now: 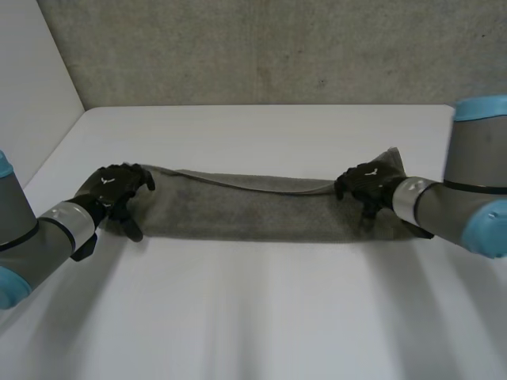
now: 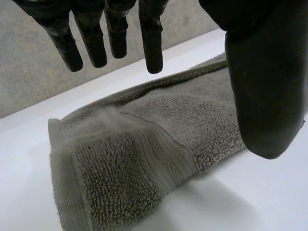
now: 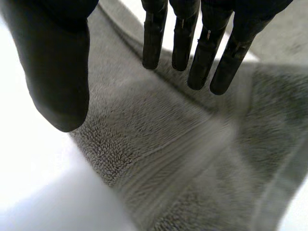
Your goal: Fold the towel.
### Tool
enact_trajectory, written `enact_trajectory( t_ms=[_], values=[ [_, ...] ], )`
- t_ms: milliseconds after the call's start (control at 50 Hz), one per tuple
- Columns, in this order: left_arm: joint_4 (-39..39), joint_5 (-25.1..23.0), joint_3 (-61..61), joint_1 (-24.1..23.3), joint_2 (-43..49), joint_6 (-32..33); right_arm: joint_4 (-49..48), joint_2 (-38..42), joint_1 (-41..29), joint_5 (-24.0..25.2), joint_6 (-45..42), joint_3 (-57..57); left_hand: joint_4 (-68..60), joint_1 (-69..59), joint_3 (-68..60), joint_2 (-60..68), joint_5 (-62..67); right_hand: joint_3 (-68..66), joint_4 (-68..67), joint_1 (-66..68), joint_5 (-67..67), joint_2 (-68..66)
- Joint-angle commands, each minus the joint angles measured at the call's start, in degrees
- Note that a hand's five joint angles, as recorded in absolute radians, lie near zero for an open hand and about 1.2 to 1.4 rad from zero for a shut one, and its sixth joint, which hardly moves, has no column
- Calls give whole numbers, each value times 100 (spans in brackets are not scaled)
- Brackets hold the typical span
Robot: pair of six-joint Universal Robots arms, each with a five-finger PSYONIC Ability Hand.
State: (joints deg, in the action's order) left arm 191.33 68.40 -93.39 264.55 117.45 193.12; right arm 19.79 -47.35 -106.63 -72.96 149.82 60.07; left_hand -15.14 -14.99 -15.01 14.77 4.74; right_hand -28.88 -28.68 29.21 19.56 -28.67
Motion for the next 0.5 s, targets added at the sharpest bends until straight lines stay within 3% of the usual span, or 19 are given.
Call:
enact_trajectory(
  t_ms=[20, 180, 280, 400, 460, 500],
  values=[
    [10, 7, -39, 0, -2, -20, 684, 956, -113, -324, 21, -1437, 89, 73, 75, -51, -48, -122, -143, 89, 54, -143],
    [27, 6, -56, 0, 15, -11, 657, 1615, -157, -587, 144, -2790, 106, 90, 92, -68, -65, 702, 682, -735, -770, 681],
    [27, -2, -91, 0, 42, -11, 684, 2116, -157, -1500, 179, -3755, 106, 90, 92, -68, -65, 1888, 1868, -1921, -1956, 1867],
    [36, -2, -126, 0, 42, -11, 745, 2037, -201, -1616, 303, -3651, 106, 90, 92, -68, -65, 1879, 1859, -1912, -1947, 1859],
    [27, 6, -135, 0, 42, -11, 789, 1651, -227, -1431, 628, -3124, 106, 90, 92, -68, -65, 1610, 1590, -1643, -1678, 1590],
    [27, 6, -135, 0, 33, -11, 719, 925, -175, -1064, 794, -2136, 89, 74, 76, -52, -49, 1426, 1406, -1459, -1494, 1406]
  ],
)
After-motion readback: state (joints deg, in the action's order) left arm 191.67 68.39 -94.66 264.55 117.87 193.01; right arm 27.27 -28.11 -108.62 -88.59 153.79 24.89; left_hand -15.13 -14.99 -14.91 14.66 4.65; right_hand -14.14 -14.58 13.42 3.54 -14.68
